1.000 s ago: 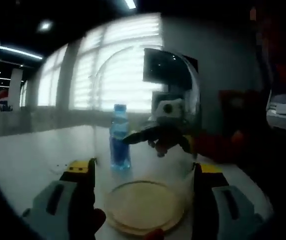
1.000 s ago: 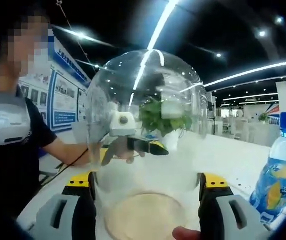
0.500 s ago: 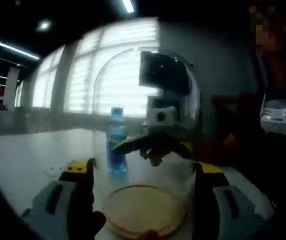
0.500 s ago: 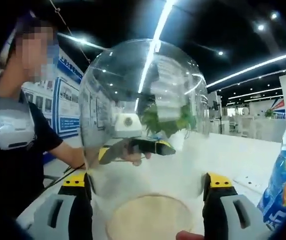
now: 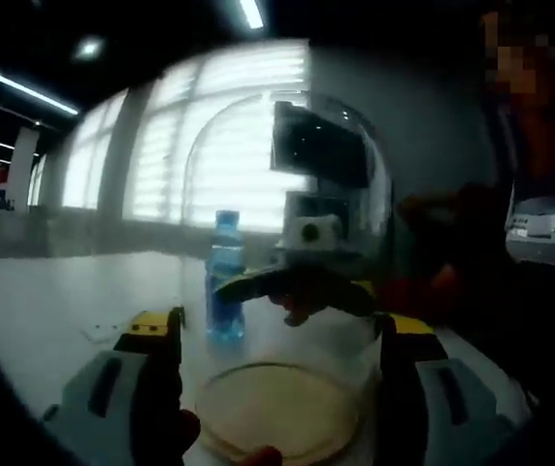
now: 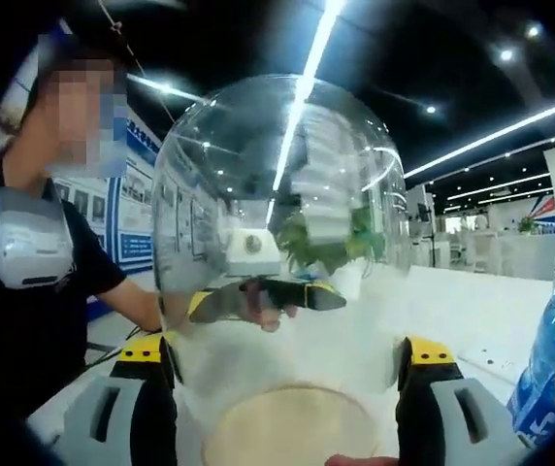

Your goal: Open the cover put in the Mizone put the cover back on

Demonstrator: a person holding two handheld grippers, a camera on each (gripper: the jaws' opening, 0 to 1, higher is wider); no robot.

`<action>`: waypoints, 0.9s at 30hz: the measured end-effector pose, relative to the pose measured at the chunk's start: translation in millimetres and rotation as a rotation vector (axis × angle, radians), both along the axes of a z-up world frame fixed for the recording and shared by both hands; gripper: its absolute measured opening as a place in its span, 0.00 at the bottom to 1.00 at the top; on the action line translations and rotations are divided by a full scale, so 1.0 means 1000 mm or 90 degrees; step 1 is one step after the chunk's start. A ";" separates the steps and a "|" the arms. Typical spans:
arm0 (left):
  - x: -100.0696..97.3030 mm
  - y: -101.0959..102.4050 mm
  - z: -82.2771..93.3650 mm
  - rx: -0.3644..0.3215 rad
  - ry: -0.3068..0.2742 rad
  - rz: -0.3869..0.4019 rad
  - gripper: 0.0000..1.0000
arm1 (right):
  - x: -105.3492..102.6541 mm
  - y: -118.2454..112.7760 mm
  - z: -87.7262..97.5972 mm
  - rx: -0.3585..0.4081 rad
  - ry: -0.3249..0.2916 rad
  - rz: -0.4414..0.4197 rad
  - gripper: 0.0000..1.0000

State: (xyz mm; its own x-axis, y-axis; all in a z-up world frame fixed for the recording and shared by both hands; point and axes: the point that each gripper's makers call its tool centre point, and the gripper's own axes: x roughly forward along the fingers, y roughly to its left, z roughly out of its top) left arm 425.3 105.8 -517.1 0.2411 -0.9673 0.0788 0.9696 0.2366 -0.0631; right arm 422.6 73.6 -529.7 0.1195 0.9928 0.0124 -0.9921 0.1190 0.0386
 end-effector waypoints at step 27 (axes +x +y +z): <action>-0.006 0.000 0.019 0.011 0.000 0.013 0.71 | -0.006 0.003 0.019 -0.005 -0.013 0.002 0.88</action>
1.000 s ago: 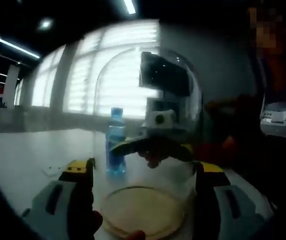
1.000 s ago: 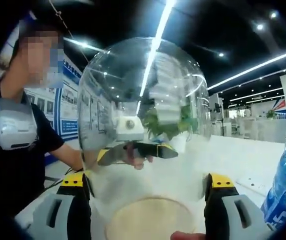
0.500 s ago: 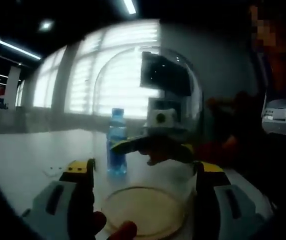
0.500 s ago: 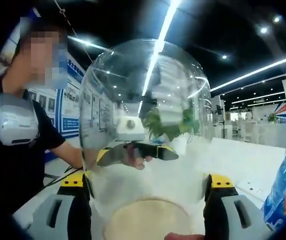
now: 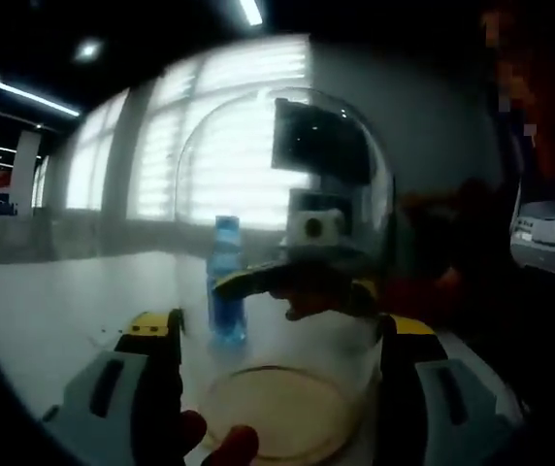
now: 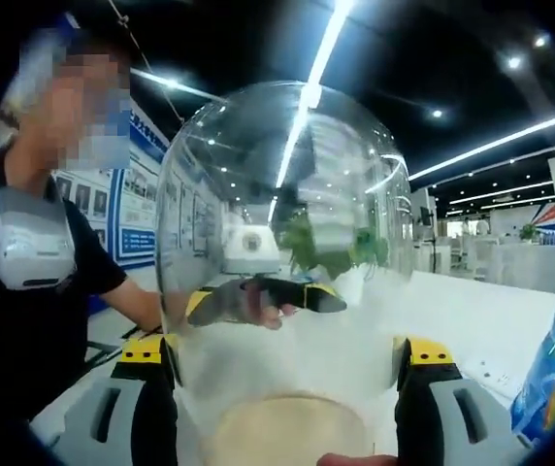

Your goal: Open the cover put in the Mizone put the cover back on

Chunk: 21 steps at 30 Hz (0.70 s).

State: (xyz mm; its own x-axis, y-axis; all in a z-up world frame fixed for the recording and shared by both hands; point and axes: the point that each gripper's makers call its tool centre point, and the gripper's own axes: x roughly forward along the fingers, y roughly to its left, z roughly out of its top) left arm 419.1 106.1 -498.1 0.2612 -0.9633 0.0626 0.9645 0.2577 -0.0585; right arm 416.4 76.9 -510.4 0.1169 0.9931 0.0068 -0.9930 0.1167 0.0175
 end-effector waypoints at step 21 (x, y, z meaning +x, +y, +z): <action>-0.030 -0.009 0.017 0.032 -0.005 -0.040 0.72 | -0.034 -0.006 0.014 -0.005 -0.002 -0.041 0.88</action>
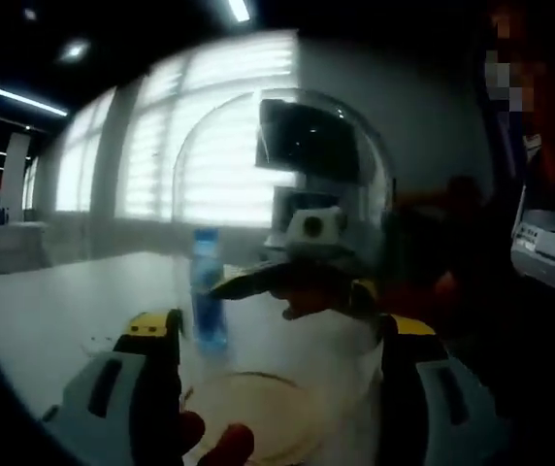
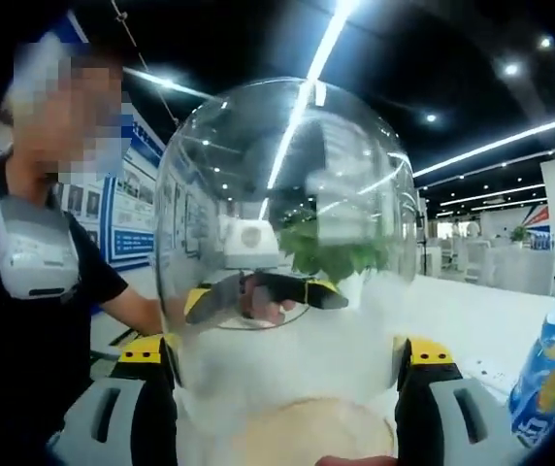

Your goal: Open the cover put in the Mizone put the cover back on

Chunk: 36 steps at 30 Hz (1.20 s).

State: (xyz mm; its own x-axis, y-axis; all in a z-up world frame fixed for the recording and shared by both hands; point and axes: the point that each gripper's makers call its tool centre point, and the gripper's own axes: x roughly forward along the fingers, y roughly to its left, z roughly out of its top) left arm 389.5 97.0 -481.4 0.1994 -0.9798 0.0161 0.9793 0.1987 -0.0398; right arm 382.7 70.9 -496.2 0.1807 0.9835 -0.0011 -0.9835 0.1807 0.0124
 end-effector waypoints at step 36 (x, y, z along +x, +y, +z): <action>-0.100 -0.020 -0.009 0.095 -0.010 -0.078 0.74 | -0.098 -0.014 -0.004 -0.009 -0.022 -0.091 0.89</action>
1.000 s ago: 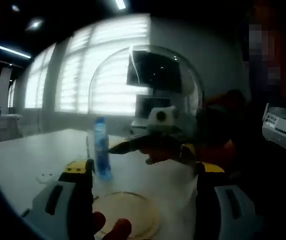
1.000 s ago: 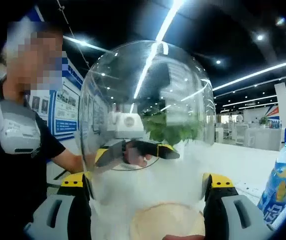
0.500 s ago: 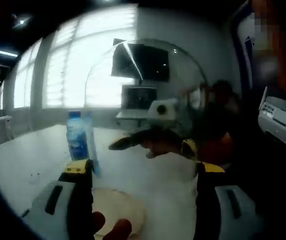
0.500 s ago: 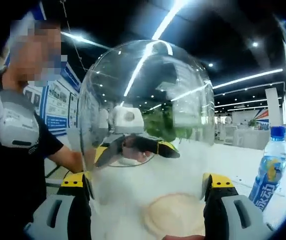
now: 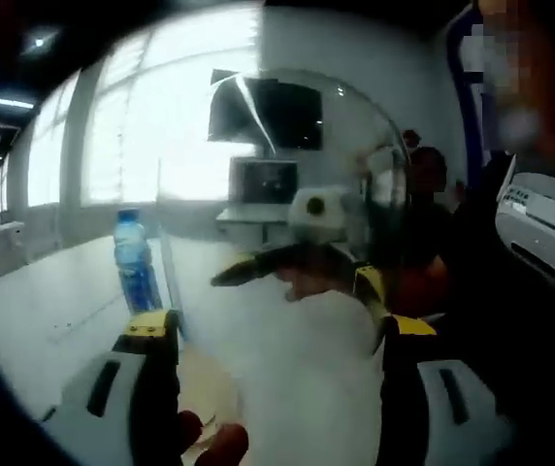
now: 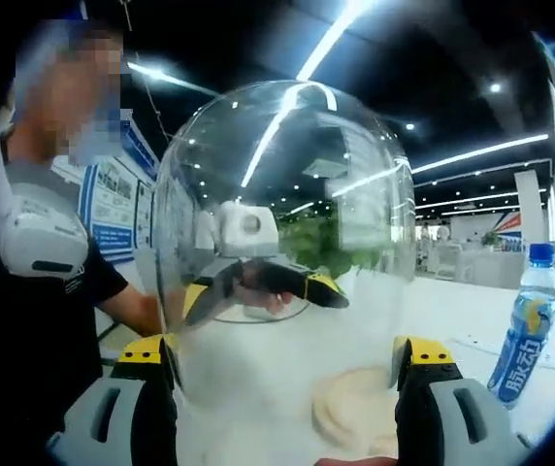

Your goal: Open the cover put in the Mizone put the cover back on

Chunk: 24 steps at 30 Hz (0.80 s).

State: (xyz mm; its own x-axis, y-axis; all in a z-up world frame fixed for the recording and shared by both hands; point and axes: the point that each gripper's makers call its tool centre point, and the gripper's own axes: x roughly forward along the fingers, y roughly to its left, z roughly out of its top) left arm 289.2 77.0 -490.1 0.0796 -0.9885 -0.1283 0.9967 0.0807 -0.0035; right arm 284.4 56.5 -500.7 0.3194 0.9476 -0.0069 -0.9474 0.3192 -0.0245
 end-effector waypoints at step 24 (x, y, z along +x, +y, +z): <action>-0.027 0.011 -0.020 -0.002 0.031 0.042 0.75 | -0.028 0.010 -0.019 0.001 0.022 0.033 0.89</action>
